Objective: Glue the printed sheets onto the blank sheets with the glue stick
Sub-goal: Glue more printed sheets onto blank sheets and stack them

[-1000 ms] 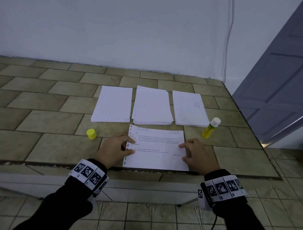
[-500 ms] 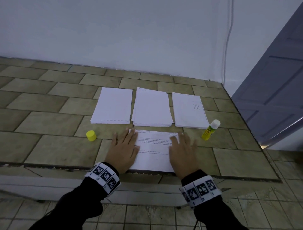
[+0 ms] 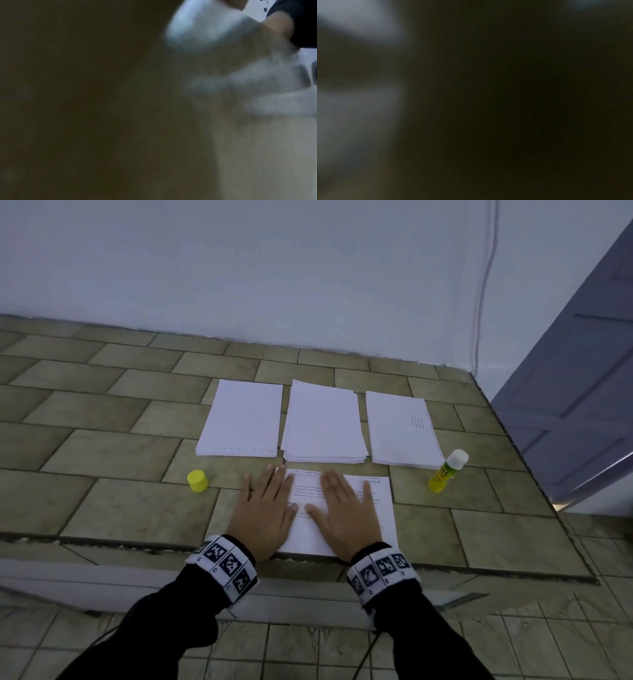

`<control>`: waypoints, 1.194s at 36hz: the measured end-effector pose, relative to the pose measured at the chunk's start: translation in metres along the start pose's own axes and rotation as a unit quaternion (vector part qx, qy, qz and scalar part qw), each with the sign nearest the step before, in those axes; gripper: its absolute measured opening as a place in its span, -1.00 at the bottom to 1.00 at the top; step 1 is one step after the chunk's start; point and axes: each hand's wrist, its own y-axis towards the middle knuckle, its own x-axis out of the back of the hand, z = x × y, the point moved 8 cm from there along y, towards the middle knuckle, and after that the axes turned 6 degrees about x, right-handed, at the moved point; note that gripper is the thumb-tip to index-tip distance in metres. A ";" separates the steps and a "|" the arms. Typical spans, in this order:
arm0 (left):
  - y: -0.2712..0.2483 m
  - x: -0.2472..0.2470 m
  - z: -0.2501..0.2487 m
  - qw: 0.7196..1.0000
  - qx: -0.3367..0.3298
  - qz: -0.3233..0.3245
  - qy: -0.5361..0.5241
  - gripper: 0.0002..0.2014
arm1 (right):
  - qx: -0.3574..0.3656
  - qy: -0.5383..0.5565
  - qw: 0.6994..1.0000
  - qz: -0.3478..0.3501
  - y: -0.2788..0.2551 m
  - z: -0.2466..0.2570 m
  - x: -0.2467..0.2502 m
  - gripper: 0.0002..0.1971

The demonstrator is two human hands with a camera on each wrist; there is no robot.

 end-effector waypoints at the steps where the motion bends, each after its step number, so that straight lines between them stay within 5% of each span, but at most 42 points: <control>1: 0.000 -0.001 0.001 1.000 0.005 0.004 -0.001 -0.38 | -0.020 -0.008 1.000 0.001 -0.004 -0.012 0.001 0.13; 8: 0.000 -0.001 0.002 1.000 0.019 0.018 -0.005 -0.33 | -0.152 -0.023 0.988 -0.016 -0.040 -0.079 0.015 -0.06; 14: 0.001 0.002 0.002 1.000 0.022 -0.004 0.004 -0.37 | -0.134 -0.107 0.983 -0.065 -0.027 -0.042 0.027 -0.35; 21: 0.000 0.001 0.002 1.000 0.006 -0.014 0.007 -0.39 | 0.056 0.026 0.998 -0.003 0.007 0.051 0.008 -0.12; 25: 0.001 0.000 0.002 1.000 0.008 -0.013 0.011 -0.39 | 0.025 0.009 0.999 -0.019 -0.002 0.024 -0.001 0.02; 34: 0.000 -0.001 0.003 0.999 0.028 0.013 0.010 -0.31 | -0.122 0.008 0.992 0.001 -0.041 -0.071 0.008 -0.04; 40: 0.000 -0.001 0.002 0.999 0.035 0.019 0.017 -0.35 | -0.133 -0.033 0.990 -0.023 -0.035 -0.059 0.022 -0.03; 43: 0.000 -0.001 0.003 0.999 0.036 0.020 0.020 -0.34 | -0.053 0.000 0.999 -0.008 -0.019 -0.016 0.012 -0.03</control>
